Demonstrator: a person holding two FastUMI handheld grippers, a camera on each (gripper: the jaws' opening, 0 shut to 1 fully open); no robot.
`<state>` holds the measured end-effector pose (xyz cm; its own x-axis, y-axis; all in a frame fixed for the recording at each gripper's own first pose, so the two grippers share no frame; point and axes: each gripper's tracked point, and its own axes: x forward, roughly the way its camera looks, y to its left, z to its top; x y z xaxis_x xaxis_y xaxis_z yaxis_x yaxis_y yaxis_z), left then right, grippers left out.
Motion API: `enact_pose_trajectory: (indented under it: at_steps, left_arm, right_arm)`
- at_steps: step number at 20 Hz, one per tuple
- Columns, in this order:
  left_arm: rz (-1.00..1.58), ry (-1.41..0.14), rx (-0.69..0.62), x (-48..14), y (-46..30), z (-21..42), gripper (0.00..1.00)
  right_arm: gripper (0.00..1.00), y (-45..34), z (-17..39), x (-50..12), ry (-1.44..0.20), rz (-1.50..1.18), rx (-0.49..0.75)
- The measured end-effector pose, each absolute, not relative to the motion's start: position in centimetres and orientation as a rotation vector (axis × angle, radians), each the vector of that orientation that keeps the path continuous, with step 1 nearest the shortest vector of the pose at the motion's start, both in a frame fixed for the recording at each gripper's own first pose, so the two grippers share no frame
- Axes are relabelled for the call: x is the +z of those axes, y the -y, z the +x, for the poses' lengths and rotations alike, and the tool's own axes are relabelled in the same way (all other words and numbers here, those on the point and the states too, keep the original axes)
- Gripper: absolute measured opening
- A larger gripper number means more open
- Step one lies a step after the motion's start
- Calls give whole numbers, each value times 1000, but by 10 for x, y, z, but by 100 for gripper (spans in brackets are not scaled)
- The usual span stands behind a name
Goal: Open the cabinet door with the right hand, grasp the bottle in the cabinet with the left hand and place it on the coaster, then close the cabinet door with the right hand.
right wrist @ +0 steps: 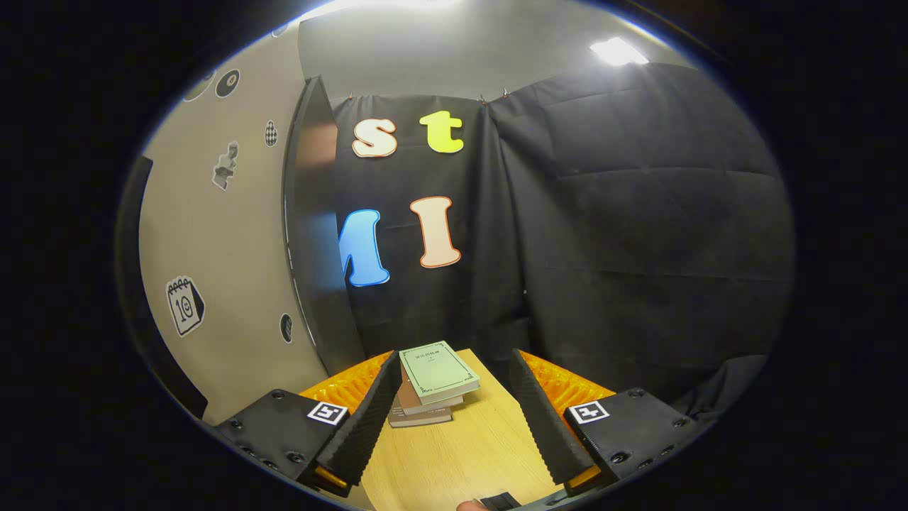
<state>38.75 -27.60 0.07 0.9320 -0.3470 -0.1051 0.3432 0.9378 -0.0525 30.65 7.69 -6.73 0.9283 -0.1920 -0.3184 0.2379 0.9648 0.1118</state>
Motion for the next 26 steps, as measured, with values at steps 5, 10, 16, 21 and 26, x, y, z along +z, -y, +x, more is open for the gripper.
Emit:
enact_pose_trajectory:
  at_steps: [5, 10, 16, 21, 26]
  left_arm:
    - [-74, -118, -392, -2, 282, 387, 60]
    - [-71, -96, -385, 14, 272, 371, 59]
    - [-85, -71, -354, 34, 249, 326, 59]
    - [-90, -84, -297, 31, 224, 283, 59]
    - [-92, -127, -234, 13, 194, 243, 59]
  right_arm:
    - [97, -81, 308, -68, -311, 150, -225]
    - [97, -82, 304, -64, -304, 152, -204]
    - [98, -82, 297, -60, -300, 156, -149]
    - [98, -83, 291, -58, -303, 160, -91]
    - [98, -88, 285, -56, -306, 146, -28]
